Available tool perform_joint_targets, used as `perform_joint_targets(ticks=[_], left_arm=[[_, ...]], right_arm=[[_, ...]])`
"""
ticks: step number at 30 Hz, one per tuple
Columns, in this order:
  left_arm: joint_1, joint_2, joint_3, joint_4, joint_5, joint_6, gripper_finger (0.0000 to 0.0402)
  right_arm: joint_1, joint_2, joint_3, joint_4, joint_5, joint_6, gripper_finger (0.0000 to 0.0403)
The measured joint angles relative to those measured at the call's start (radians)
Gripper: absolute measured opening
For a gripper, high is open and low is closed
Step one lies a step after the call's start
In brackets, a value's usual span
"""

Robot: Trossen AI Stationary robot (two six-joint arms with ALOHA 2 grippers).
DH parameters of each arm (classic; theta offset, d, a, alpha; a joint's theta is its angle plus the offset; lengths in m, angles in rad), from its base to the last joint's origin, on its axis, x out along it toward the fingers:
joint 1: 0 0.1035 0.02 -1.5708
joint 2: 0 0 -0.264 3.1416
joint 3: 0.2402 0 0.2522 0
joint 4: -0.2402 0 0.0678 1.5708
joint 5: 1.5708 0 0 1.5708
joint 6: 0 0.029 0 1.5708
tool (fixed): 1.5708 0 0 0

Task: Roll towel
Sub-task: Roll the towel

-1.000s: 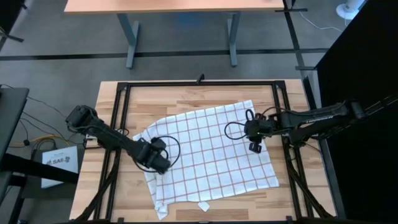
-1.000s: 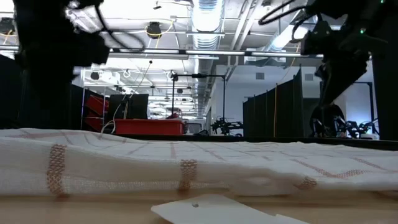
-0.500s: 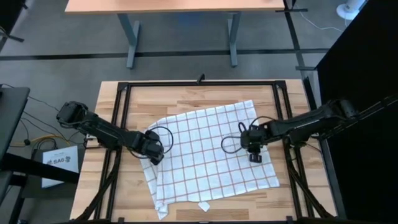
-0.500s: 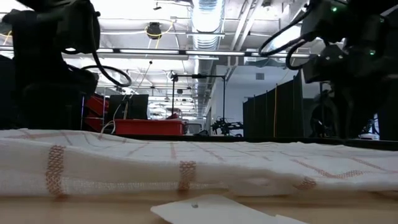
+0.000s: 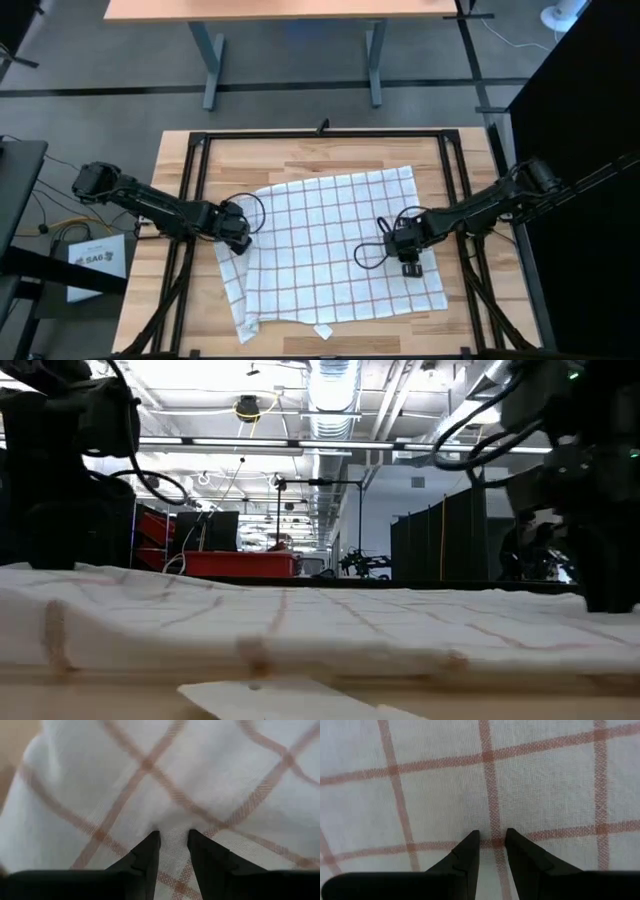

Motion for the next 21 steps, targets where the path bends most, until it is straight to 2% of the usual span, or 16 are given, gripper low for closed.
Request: perform_joint_targets(ticks=[7, 12, 16, 21], left_arm=[[0.040, -0.084, -0.008, -0.114, 0.022, 0.071, 0.0094], [0.065, -0.129, 0.010, -0.118, 0.076, 0.128, 0.0094], [0.054, -0.165, 0.119, -0.092, 0.173, 0.205, 0.0094], [0.021, -0.164, 0.291, -0.104, 0.173, 0.290, 0.0094]], right_arm=[[0.105, -0.035, -0.038, -0.018, -0.005, 0.101, 0.0085], [0.072, -0.073, -0.036, -0.046, -0.005, 0.115, 0.0085], [0.030, -0.179, -0.002, -0.051, 0.005, 0.075, 0.0085], [-0.044, -0.298, 0.017, -0.046, 0.029, 0.045, 0.0085]])
